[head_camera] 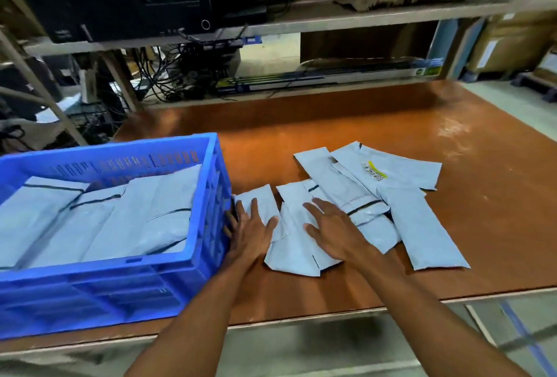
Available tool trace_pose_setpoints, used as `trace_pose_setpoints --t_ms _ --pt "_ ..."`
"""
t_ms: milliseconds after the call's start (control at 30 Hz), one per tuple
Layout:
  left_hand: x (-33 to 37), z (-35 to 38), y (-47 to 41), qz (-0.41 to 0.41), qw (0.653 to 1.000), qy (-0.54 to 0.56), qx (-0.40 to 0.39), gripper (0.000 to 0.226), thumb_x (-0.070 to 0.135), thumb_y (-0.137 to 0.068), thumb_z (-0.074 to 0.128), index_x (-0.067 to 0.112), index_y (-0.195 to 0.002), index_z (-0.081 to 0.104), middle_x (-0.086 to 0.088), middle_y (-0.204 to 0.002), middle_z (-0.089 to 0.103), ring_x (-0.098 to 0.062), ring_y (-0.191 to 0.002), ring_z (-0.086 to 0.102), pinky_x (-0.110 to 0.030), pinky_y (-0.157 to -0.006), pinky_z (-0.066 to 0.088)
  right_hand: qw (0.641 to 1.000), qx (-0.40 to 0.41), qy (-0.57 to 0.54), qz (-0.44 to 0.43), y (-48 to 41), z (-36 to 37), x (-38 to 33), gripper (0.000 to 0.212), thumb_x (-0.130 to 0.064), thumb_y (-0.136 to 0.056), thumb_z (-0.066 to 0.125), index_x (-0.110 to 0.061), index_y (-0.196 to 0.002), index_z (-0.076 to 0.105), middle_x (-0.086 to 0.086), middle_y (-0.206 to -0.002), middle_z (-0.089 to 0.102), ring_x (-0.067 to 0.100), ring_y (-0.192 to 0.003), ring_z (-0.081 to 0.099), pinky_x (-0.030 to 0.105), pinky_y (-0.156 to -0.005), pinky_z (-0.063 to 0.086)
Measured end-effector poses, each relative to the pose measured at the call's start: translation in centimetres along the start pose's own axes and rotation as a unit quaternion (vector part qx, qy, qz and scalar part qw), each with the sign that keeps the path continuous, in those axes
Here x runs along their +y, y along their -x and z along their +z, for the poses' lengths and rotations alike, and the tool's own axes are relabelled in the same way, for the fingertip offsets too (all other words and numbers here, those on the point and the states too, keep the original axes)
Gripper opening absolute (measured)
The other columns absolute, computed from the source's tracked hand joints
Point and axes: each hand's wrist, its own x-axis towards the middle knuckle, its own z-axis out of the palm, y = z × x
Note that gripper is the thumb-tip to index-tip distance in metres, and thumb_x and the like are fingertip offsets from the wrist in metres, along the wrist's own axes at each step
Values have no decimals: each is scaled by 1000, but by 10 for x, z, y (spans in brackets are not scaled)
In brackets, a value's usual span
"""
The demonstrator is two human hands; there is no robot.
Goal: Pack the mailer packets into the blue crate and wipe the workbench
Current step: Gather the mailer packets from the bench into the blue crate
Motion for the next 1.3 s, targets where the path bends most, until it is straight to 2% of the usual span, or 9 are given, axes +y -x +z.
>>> trace_pose_setpoints --t_ms 100,267,367,600,733,900,1000,1133,1300 --pt "4 12 -15 -6 998 -50 -47 82 74 -91 26 35 -156 -5 -8 -163 -17 -41 -147 -18 -60 -114 -13 999 -29 15 21 -10 31 0 74 -65 -92 1 -30 -156 10 0 -164 7 20 -150 9 37 -120 7" --pt "-4 28 -9 62 995 -71 30 65 51 -102 19 23 -158 1 -13 -164 -8 -41 -149 -3 -52 -119 -3 995 60 76 32 -2 66 -6 52 -38 -104 17 -22 -146 45 4 -145 51 22 -136 45 41 -115 18" --pt "-6 27 -11 77 993 -93 10 66 41 -96 3 15 -157 13 -15 -164 -1 -43 -148 2 -59 -118 9 995 62 68 41 -5 63 -9 62 -33 -106 6 -18 -133 59 1 -132 63 19 -125 56 36 -116 11" --pt "32 -17 4 91 991 -97 14 70 21 -92 41 0 -153 15 -22 -161 6 -49 -143 14 -60 -113 20 987 130 -81 37 -8 2 -36 65 -40 -101 4 -14 -146 42 4 -149 45 22 -142 35 35 -118 20" --pt "69 -103 35 106 984 -127 68 70 20 -97 45 3 -155 10 -19 -163 2 -50 -143 12 -56 -115 15 941 244 -227 55 -8 -78 -70 49 -44 -103 25 -23 -89 68 8 -95 70 29 -94 60 33 -74 39" --pt "26 -210 56 163 959 -140 186 68 27 -97 48 9 -154 15 -14 -162 8 -47 -137 20 -55 -109 26 904 318 -284 25 -19 -147 -157 47 -27 -105 36 -24 -58 34 -5 -54 37 8 -53 39 31 -53 30" --pt "-48 -263 48 163 943 -181 227 56 28 -100 41 10 -151 25 -15 -160 15 -44 -132 27 -51 -105 31 912 321 -250 -53 -30 -159 -220 45 -25 -105 36 -31 -61 41 -6 -59 48 9 -58 42 27 -57 18" --pt "-167 -294 27 86 959 -227 147 71 42 -90 6 10 -149 29 -18 -157 21 -46 -131 34 -52 -104 35 928 276 -212 -135 -64 -128 -310 36 -25 -105 35 -7 -92 64 15 -103 71 33 -98 62 35 -74 39" --pt "-242 -278 2 13 973 -226 51 56 28 -101 33 18 -153 15 -15 -158 14 -51 -130 29 -58 -102 33 970 160 15 -182 -94 -62 -399 20 -10 -90 44 -8 -100 61 16 -102 63 38 -96 61 41 -77 48"
